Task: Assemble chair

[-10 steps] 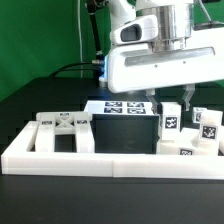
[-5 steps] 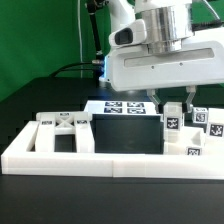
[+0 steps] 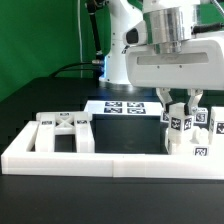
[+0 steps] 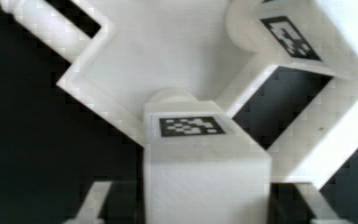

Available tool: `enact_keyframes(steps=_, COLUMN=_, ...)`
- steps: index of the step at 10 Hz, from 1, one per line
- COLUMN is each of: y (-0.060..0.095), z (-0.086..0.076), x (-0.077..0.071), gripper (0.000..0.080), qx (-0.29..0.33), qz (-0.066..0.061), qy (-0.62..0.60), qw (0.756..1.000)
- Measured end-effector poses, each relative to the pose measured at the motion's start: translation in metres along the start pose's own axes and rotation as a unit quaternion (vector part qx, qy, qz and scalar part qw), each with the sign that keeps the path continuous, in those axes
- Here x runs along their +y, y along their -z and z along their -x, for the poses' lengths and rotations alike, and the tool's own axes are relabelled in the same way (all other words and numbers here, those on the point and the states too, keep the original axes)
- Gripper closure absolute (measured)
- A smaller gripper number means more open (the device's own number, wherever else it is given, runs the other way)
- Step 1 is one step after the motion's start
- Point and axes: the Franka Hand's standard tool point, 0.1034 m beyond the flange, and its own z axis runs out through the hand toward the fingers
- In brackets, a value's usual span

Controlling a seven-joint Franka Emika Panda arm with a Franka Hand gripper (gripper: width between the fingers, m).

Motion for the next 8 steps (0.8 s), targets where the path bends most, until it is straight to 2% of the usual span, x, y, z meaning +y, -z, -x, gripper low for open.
enact_keyframes(steps=4, y=-0.0003, z=0.0022, x=-0.0017, gripper=0.0501, qx=-0.003, qz=-0.003, qy=-0.088, qw=0.996)
enact_keyframes(steps=5, y=-0.0005, z=0.0024, x=-0.0017, gripper=0.0410, qx=-0.003, qz=-0.003, qy=-0.074, qw=0.997)
enact_keyframes(steps=6, y=-0.0005, z=0.0027, x=-0.0017, gripper=0.0410, qx=-0.004, qz=-0.003, qy=-0.058, qw=0.998)
enact_keyframes(steps=7, y=-0.0005, z=0.0035, x=-0.0021, gripper=0.0232, qx=-0.004, qz=-0.003, qy=-0.026, qw=1.000)
enact_keyframes(steps=8, y=-0.0007, z=0.0041, x=-0.0022, gripper=0.0232, qx=-0.003, qz=-0.003, qy=0.035, qw=0.999)
